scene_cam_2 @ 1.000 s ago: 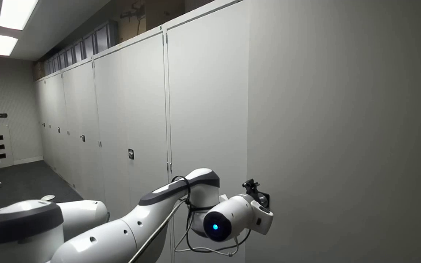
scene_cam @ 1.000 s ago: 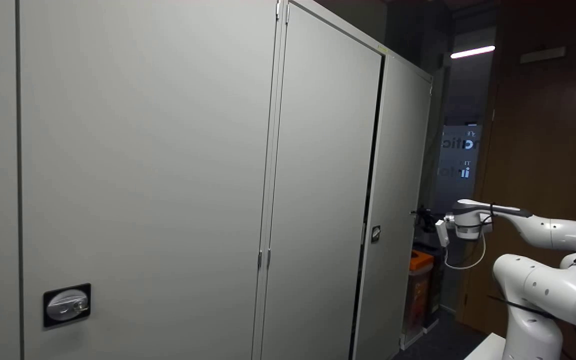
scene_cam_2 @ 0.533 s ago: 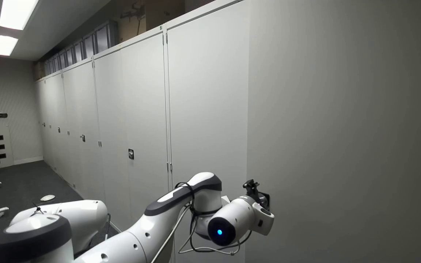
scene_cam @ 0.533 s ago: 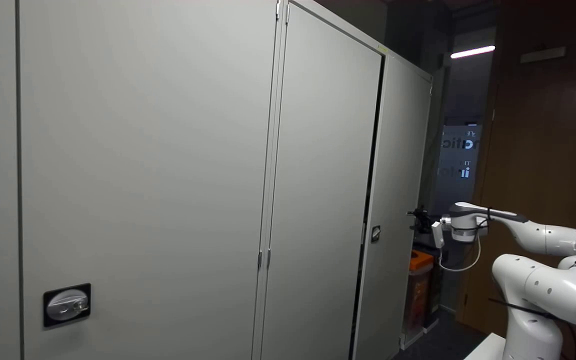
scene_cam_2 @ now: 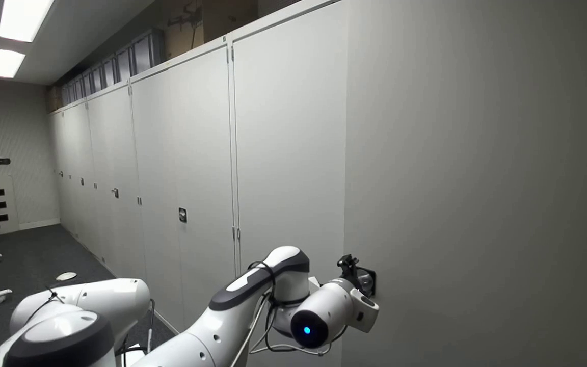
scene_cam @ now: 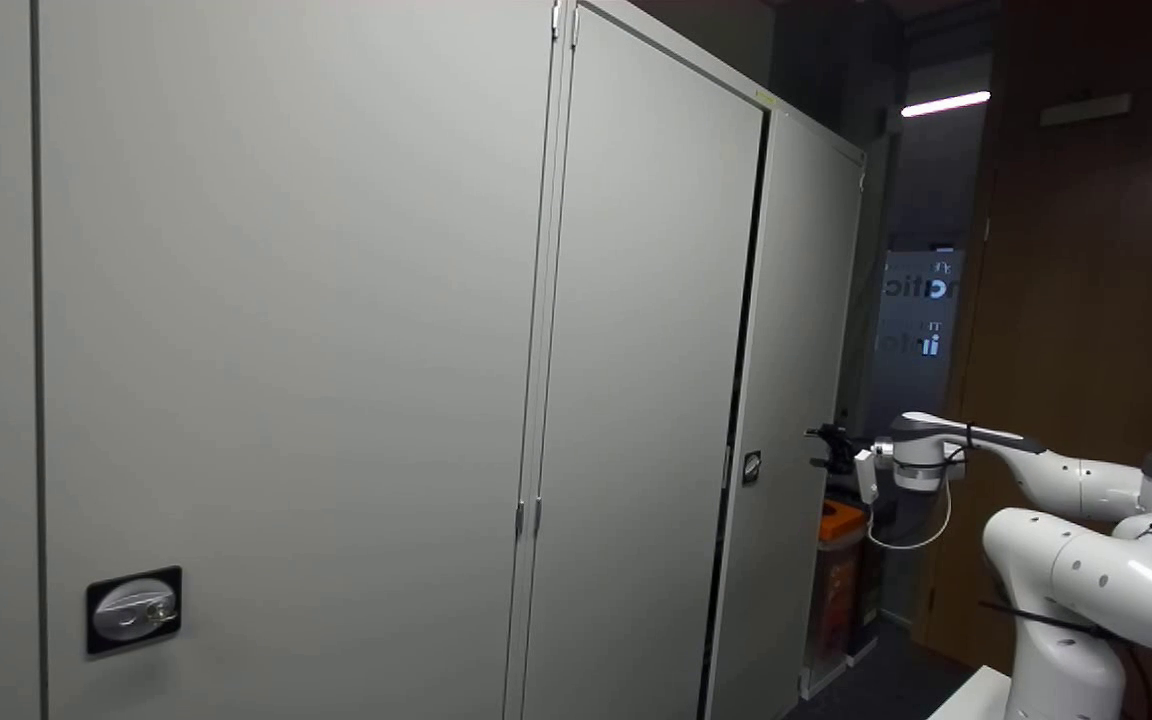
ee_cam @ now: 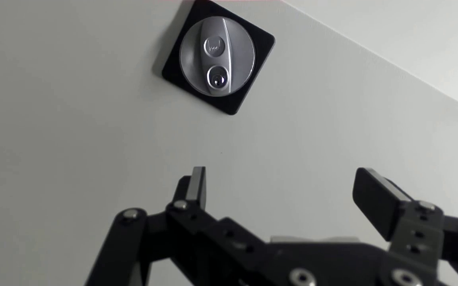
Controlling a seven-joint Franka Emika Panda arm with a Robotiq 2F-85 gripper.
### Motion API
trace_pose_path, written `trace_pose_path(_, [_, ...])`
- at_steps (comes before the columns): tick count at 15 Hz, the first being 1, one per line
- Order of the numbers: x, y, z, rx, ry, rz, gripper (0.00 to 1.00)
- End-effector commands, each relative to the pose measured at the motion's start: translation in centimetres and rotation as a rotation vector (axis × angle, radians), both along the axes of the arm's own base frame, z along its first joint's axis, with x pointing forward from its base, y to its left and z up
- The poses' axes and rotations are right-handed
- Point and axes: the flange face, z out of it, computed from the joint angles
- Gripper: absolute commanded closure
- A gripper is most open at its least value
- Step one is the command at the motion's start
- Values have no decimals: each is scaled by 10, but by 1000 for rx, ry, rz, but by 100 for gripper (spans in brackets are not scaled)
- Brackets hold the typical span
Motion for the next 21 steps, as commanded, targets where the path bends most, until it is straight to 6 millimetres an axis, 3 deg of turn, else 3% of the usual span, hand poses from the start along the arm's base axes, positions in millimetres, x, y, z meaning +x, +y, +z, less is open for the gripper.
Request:
trace_pose_path(1, [6,5,-6,51,-33,-34,0])
trace_pose_path(15, [26,24,-18,138,-3,-17,0])
trace_pose_path(21, [39,25,-41,91,25,-59,0])
